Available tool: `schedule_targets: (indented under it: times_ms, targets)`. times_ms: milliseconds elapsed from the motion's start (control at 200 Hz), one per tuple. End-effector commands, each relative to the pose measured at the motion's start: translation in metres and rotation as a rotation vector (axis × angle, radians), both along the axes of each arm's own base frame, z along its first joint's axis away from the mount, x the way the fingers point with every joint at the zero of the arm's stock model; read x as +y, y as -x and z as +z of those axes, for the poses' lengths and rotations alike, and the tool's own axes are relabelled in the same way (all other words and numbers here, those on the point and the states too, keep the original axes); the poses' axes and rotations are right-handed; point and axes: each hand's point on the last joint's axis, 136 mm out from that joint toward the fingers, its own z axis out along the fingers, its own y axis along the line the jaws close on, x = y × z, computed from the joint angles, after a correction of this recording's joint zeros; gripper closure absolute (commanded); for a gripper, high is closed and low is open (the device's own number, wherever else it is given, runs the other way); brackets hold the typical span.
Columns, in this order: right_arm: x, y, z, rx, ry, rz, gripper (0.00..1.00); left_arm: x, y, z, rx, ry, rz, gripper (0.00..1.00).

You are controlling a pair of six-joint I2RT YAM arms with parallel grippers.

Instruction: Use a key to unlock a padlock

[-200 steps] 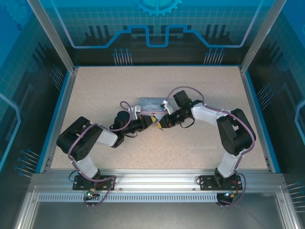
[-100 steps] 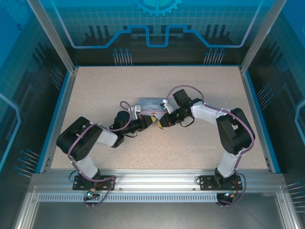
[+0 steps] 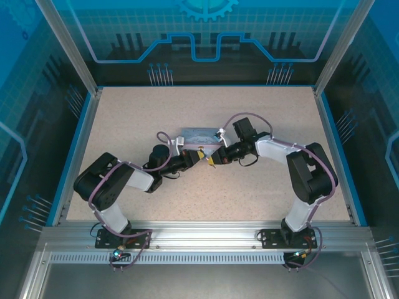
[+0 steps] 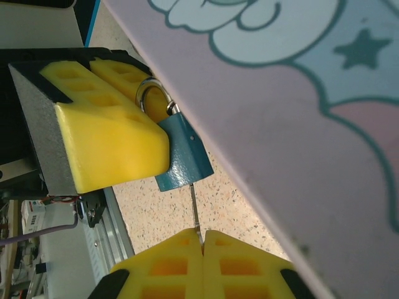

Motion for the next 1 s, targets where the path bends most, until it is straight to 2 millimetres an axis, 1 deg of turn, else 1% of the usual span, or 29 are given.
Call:
schedule_targets:
  times_ms: [0,240,540,705,725,730,745,810,895,990]
  targets:
    - [-0.002,-0.014,0.026,-0.086,-0.074,-0.019,1.0,-0.006,0.007,0.01,-0.046,0.009,-0.052,1.0]
    - [-0.001,-0.016,0.029,-0.087,-0.093,-0.023,1.0,-0.007,0.007,0.01,-0.044,0.014,-0.052,1.0]
    - [-0.004,-0.011,0.032,-0.086,-0.122,-0.03,1.0,-0.003,0.005,0.011,-0.047,0.025,-0.023,1.0]
    - [-0.015,0.001,0.029,-0.072,-0.142,-0.049,1.0,0.003,-0.003,0.015,-0.038,0.05,0.044,1.0]
    - [-0.015,-0.001,0.033,-0.08,-0.154,-0.055,1.0,0.004,-0.004,0.015,-0.036,0.051,0.051,1.0]
    - [-0.017,0.003,0.029,-0.068,-0.151,-0.057,1.0,0.004,-0.004,0.015,-0.035,0.05,0.053,1.0]
    - [-0.019,0.006,0.026,-0.058,-0.156,-0.061,1.0,0.004,-0.005,0.015,-0.036,0.052,0.057,1.0]
    - [-0.024,0.014,0.023,-0.036,-0.184,-0.077,1.0,0.005,-0.006,0.018,-0.039,0.056,0.069,1.0]
    - [-0.026,0.021,0.021,-0.011,-0.212,-0.083,1.0,0.006,-0.007,0.021,-0.042,0.063,0.079,1.0]
    - [-0.024,0.023,0.023,0.008,-0.263,-0.098,1.0,0.005,-0.008,0.028,-0.05,0.076,0.078,1.0]
